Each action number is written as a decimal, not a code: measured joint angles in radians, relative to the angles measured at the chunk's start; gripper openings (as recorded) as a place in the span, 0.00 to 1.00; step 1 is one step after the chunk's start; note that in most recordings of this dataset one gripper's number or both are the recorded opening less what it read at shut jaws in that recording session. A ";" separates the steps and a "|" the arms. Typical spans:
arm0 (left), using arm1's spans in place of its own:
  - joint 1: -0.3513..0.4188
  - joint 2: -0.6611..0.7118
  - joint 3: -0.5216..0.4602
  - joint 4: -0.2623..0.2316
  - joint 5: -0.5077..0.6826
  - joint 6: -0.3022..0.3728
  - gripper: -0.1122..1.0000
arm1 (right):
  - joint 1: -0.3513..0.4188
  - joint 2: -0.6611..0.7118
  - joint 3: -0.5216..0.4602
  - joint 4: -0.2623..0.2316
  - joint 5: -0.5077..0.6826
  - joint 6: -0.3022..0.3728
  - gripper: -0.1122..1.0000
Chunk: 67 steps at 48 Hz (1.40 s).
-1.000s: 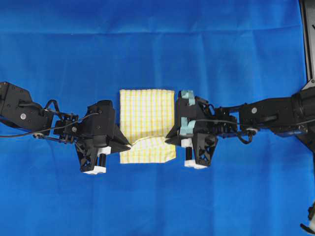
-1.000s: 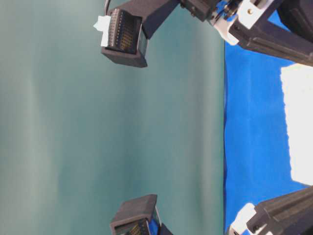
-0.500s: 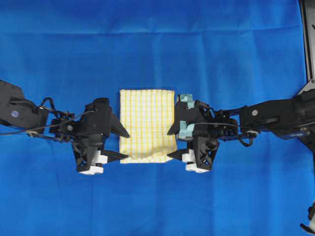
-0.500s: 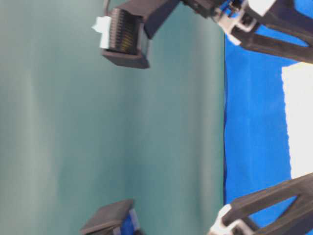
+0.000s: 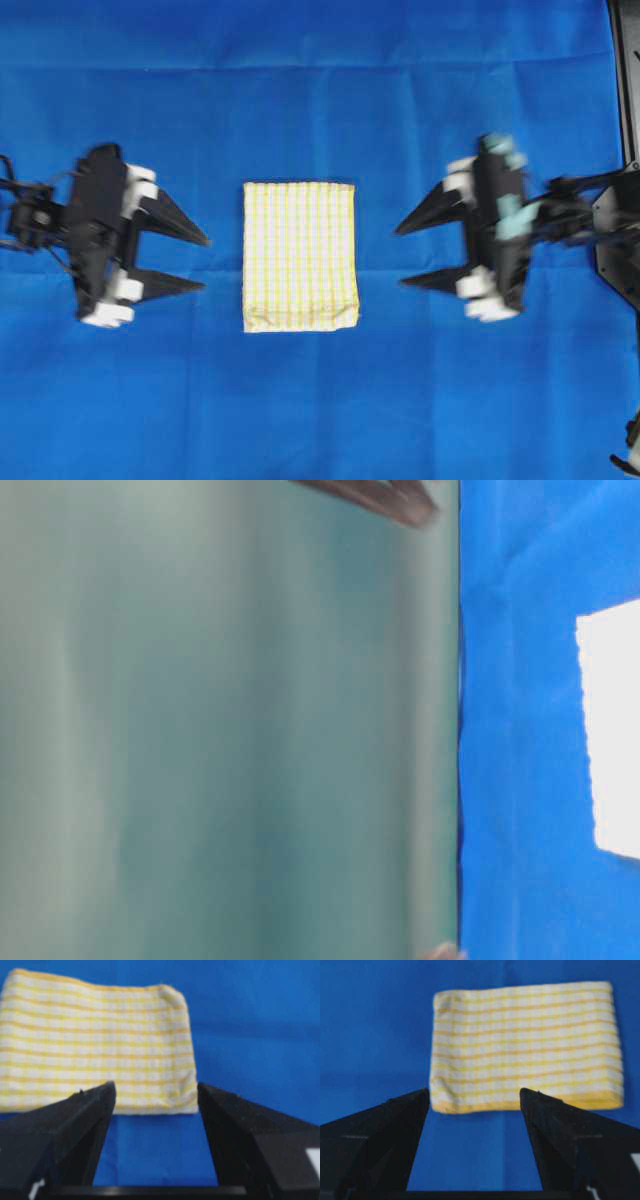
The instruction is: Fold the yellow towel.
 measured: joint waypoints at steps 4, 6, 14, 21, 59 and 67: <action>0.015 -0.071 0.049 0.000 -0.014 0.000 0.63 | -0.011 -0.100 0.048 -0.012 0.011 0.000 0.75; 0.021 -0.103 0.074 0.000 -0.020 0.002 0.63 | -0.009 -0.158 0.077 -0.025 0.020 0.000 0.75; 0.037 -0.229 0.152 0.002 -0.034 0.009 0.63 | -0.021 -0.339 0.173 -0.046 0.032 0.000 0.75; 0.043 -0.333 0.222 0.002 -0.063 0.064 0.63 | -0.021 -0.471 0.261 -0.055 0.035 0.000 0.75; 0.072 -0.653 0.454 0.002 -0.092 0.114 0.63 | -0.064 -0.670 0.430 -0.066 0.011 0.002 0.75; 0.072 -0.655 0.457 0.002 -0.092 0.112 0.63 | -0.064 -0.669 0.428 -0.066 0.011 0.002 0.75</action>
